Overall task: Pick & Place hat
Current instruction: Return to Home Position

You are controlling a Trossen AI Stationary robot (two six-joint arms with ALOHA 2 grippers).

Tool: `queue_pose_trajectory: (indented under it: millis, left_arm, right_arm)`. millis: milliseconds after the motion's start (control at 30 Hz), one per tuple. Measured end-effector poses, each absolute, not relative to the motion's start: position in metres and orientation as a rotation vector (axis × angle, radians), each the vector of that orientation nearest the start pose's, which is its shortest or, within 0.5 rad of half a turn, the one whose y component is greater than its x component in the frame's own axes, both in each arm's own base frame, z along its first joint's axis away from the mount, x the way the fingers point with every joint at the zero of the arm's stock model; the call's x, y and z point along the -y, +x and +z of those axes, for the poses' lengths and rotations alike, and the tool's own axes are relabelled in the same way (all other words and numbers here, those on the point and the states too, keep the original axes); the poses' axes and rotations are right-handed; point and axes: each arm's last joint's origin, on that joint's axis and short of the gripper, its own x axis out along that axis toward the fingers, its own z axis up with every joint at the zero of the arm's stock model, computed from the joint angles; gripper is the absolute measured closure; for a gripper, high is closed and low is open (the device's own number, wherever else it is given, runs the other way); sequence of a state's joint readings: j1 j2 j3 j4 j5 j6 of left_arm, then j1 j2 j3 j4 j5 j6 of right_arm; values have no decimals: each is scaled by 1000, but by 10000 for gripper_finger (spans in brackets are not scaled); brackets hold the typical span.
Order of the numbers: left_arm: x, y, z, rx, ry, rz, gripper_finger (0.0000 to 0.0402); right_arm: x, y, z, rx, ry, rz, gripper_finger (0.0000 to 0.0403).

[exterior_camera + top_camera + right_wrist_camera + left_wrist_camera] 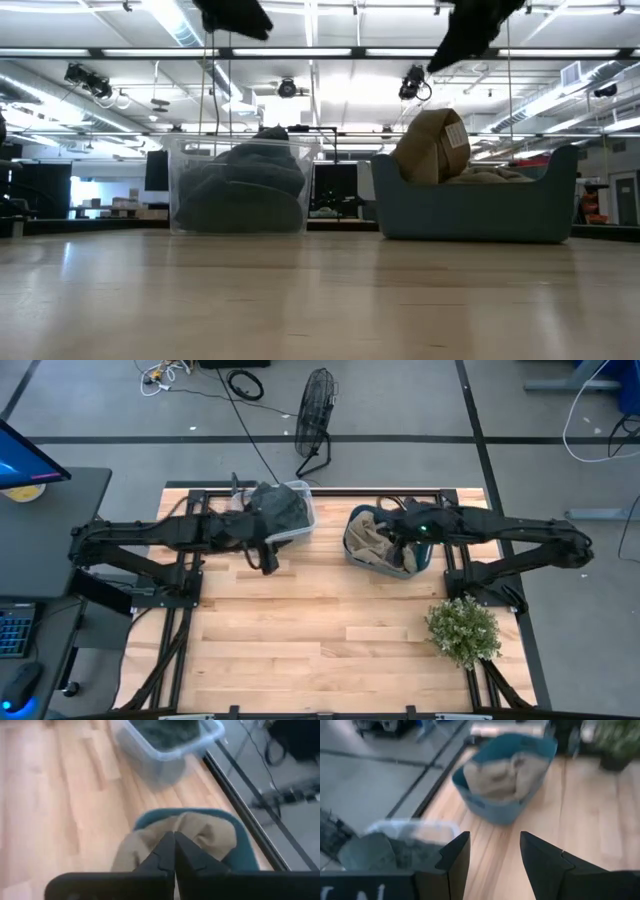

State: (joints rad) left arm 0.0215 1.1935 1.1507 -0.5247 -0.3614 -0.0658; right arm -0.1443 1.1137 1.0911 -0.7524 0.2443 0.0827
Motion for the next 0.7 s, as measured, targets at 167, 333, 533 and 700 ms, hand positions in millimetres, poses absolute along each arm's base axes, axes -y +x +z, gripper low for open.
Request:
queue_pose_trajectory:
  millis: [167, 333, 533, 700]
  left_arm:
    - [-15, 229, 357, -486, 22, 391, 225]
    - [-15, 205, 333, -432, -5, 395, 225]
    - [-9, 189, 287, -298, -82, 220, 225]
    - [-9, 182, 258, -256, -107, 197, 225]
  right_arm:
    - [22, 199, 333, -648, 12, -332, 401]
    - [16, 189, 319, -595, 14, -306, 401]
    - [10, 186, 288, -495, 80, -268, 401]
    - [2, 181, 266, -398, 89, -161, 401]
